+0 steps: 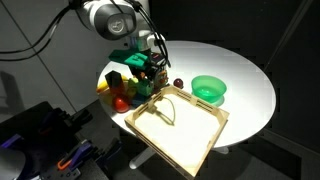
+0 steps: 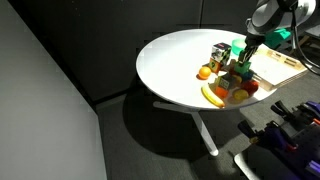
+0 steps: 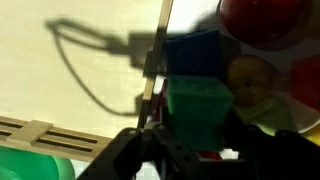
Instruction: Put the dark green toy block in the box
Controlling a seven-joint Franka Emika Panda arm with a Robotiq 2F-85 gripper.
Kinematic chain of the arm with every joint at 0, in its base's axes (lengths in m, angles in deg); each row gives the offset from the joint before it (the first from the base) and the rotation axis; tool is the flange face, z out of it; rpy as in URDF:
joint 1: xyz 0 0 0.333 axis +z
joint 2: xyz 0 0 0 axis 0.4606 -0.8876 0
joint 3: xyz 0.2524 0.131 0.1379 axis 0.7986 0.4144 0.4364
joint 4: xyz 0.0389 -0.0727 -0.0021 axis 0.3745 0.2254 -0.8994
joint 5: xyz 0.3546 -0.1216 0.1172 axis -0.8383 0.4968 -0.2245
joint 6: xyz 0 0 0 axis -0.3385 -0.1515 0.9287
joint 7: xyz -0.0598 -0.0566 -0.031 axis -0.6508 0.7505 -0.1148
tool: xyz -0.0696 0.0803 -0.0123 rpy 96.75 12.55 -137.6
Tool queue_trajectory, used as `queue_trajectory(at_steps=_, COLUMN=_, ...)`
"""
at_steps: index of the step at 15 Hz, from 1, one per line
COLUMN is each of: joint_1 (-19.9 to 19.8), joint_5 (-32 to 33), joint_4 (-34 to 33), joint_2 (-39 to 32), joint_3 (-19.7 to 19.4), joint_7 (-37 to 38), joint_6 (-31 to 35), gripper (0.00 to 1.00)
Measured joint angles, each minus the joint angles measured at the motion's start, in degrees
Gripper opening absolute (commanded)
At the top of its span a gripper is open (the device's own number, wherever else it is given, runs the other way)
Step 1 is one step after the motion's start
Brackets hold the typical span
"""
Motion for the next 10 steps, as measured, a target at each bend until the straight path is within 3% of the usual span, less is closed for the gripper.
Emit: queue_trajectory(at_steps=10, joint_1=0.00, joint_5=0.00, joint_4=-1.24, joint_2=1.49, joint_3=0.04, joint_7=0.00, joint_6=0.00, gripper=0.27)
